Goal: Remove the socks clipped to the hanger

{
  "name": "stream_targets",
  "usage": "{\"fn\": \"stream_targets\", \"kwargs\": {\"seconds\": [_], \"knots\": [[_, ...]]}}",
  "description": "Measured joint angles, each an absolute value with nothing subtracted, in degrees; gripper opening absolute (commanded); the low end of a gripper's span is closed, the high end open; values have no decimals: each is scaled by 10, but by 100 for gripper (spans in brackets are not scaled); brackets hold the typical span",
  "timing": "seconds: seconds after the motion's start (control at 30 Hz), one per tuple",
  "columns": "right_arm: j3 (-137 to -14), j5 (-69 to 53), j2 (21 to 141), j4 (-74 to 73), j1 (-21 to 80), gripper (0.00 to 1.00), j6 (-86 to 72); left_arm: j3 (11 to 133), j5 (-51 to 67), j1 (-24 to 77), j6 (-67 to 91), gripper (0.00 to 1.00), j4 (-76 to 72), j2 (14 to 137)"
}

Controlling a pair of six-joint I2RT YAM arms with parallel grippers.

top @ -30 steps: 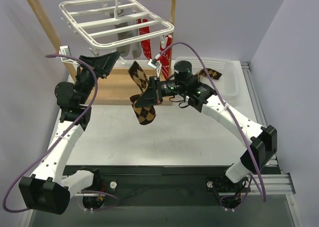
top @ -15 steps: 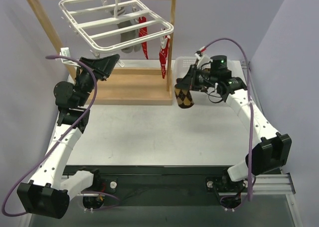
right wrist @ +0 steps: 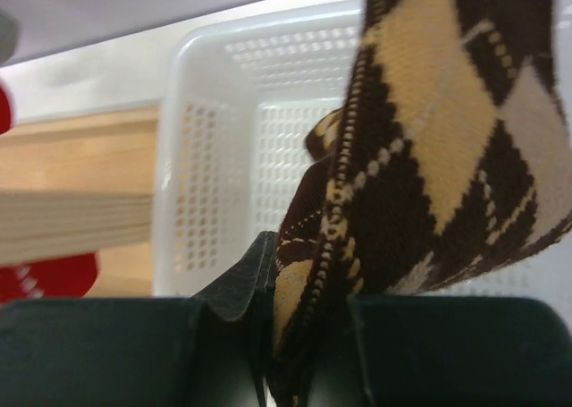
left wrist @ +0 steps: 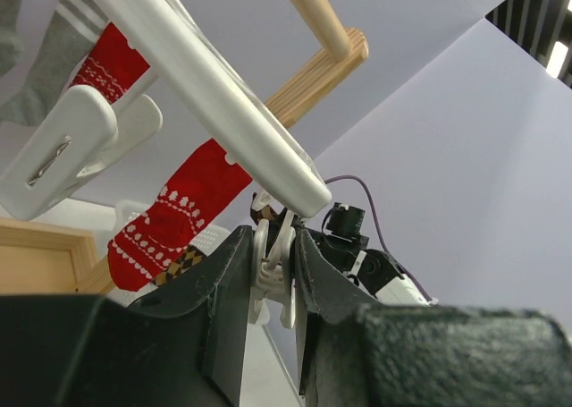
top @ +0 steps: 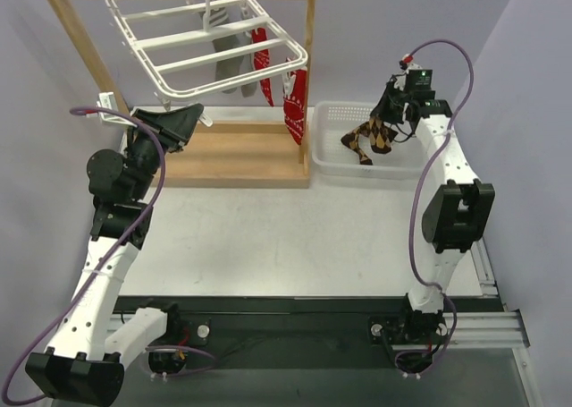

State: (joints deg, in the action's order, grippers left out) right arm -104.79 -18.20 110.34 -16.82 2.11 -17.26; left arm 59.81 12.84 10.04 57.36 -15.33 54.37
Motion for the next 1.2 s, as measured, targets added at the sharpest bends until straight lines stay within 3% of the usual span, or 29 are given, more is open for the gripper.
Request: {"fn": "stream_targets", "kwargs": {"seconds": [0.17, 0.23, 0.27, 0.4, 0.47, 0.67, 0.9, 1.2], "knots": [[-1128, -143, 1195, -184, 4, 22, -171, 611, 127, 95, 561, 25, -117, 542], [-1134, -131, 1216, -192, 3, 33, -171, 615, 124, 90, 557, 32, -101, 537], [-1135, -125, 1224, -197, 3, 50, -171, 618, 123, 87, 554, 35, -91, 535], [-1140, -111, 1246, -229, 5, 75, -178, 639, 112, 79, 542, 49, -60, 525], [-1157, -108, 1257, -253, 5, 100, -180, 652, 111, 75, 535, 56, -46, 523], [-1160, -102, 1252, -285, 12, 100, -174, 703, 115, 56, 501, 68, 33, 520], [-1089, -107, 1144, -312, 34, 98, -146, 802, 114, 48, 412, 77, 176, 486], [-991, -237, 973, -244, 123, 84, -92, 852, 102, 50, 326, 76, 278, 390]]}}
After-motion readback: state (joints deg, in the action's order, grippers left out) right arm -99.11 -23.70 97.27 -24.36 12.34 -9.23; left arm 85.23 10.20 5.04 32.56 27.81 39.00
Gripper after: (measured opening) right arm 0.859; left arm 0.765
